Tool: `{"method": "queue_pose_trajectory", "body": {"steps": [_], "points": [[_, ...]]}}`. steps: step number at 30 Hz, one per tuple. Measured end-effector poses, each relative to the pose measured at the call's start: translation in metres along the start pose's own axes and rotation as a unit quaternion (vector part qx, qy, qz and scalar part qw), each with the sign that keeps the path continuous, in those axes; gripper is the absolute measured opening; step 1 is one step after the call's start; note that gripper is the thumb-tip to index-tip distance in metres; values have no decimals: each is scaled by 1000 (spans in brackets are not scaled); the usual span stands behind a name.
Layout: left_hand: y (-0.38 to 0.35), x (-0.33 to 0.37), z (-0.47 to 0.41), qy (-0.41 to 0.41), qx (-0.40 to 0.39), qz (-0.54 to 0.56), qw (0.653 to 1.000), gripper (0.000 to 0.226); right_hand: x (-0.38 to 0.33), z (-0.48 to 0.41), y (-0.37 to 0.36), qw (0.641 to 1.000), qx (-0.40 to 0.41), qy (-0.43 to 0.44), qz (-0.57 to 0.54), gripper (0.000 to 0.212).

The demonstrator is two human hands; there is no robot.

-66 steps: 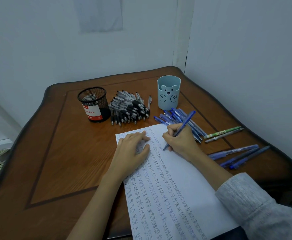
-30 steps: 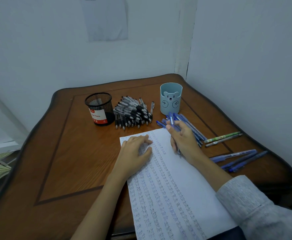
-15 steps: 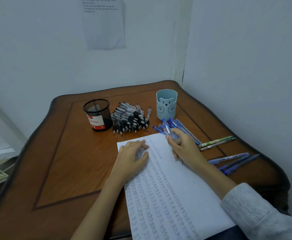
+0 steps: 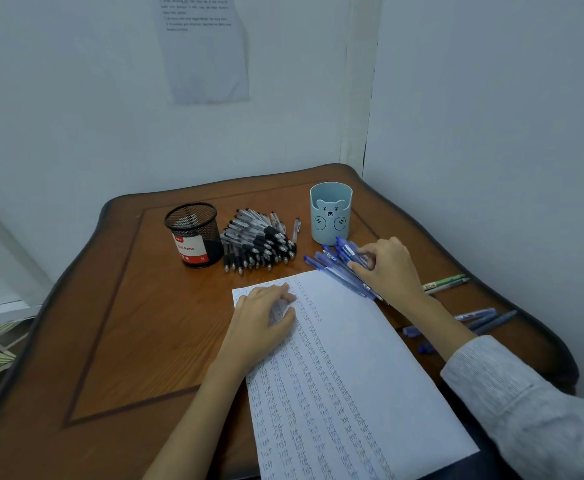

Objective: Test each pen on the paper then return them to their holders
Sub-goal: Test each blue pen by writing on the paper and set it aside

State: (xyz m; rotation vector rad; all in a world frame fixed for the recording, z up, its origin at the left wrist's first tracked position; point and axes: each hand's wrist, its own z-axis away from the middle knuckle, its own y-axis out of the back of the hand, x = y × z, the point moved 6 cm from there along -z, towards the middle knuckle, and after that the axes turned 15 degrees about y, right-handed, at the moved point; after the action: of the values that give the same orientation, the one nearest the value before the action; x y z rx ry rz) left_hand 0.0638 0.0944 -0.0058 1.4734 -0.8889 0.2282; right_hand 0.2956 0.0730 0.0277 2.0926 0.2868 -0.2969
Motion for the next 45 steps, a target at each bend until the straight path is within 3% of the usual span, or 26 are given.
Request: {"method": "queue_pose_trajectory", "body": {"steps": [8,13,18,20,25,30,41,45], "points": [[-1,-1,-1,3,-3,-6,1000,25,3,4,-6,999,-29,-22,-29,40],[-2,2,2,15,-33,-14,999,49,1,15,10,995,3,-13,-98,29],[-3,3,6,7,-49,-30,998,49,6,30,28,987,-61,-23,-145,10],[-4,2,7,8,-52,-40,998,43,9,36,35,987,-69,-27,-140,10],[-5,3,8,7,-66,-47,997,54,15,57,59,987,-81,-30,-134,12],[-5,2,9,1,-67,-40,997,68,11,86,74,964,-206,-3,-167,4],[-5,1,7,-2,-56,-47,997,60,0,109,78,946,-293,52,-126,35],[-5,1,7,-2,-56,-44,997,59,-4,107,78,952,-269,67,-133,25]]}}
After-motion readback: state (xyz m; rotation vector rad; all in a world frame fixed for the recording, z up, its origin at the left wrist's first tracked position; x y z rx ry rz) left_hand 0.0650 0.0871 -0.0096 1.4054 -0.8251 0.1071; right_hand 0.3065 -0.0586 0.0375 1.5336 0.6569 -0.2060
